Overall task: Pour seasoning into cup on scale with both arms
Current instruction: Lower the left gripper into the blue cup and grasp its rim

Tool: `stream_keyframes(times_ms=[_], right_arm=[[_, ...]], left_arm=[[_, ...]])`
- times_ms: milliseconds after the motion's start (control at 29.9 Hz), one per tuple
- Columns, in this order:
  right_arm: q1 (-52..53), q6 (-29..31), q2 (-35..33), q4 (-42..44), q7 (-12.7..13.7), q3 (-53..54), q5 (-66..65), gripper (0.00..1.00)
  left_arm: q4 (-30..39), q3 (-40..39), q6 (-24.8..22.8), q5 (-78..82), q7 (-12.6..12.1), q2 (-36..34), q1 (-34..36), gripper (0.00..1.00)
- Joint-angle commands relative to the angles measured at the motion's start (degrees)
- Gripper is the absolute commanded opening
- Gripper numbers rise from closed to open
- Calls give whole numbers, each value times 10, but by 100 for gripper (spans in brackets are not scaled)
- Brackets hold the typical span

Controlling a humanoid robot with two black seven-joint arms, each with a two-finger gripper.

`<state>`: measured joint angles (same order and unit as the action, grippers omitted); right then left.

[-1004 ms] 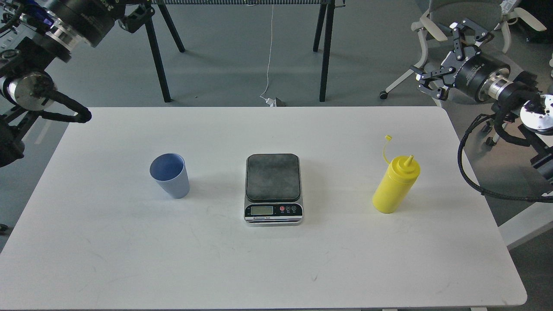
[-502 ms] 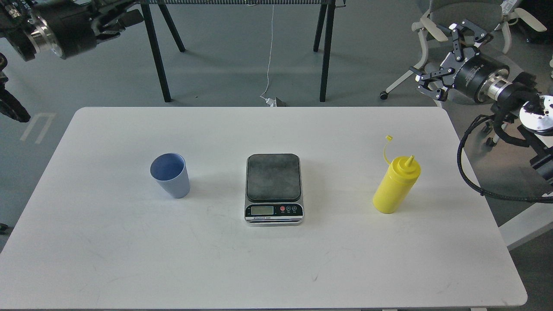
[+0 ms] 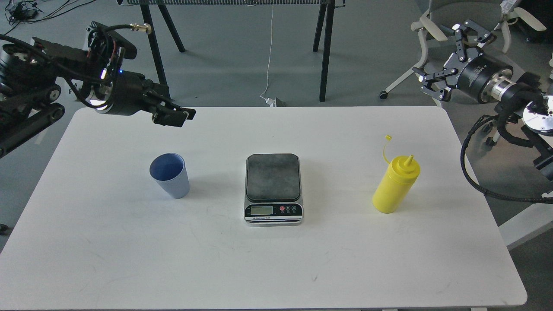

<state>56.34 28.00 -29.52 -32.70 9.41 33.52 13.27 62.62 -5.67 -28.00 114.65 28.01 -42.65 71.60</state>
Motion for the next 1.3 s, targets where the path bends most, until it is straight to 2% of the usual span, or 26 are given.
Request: stream_keyframes(times_ms=[0,167,468,1271], right_arm=[[0,0,3,0,0,-1,0,99],[0,0,4,0,0,-1,0,99],[-2,0,4,0,0,-2,0,99],[-5,0,-1,1,0,-2,0,99]], left_arm=[[-8,34,0,11,0,15,14,100],[-43,64,0,11,0,37,13,100],[-112,169,0,7,0,69,10,100],[-191,171,0,0,0,120,-23,99]])
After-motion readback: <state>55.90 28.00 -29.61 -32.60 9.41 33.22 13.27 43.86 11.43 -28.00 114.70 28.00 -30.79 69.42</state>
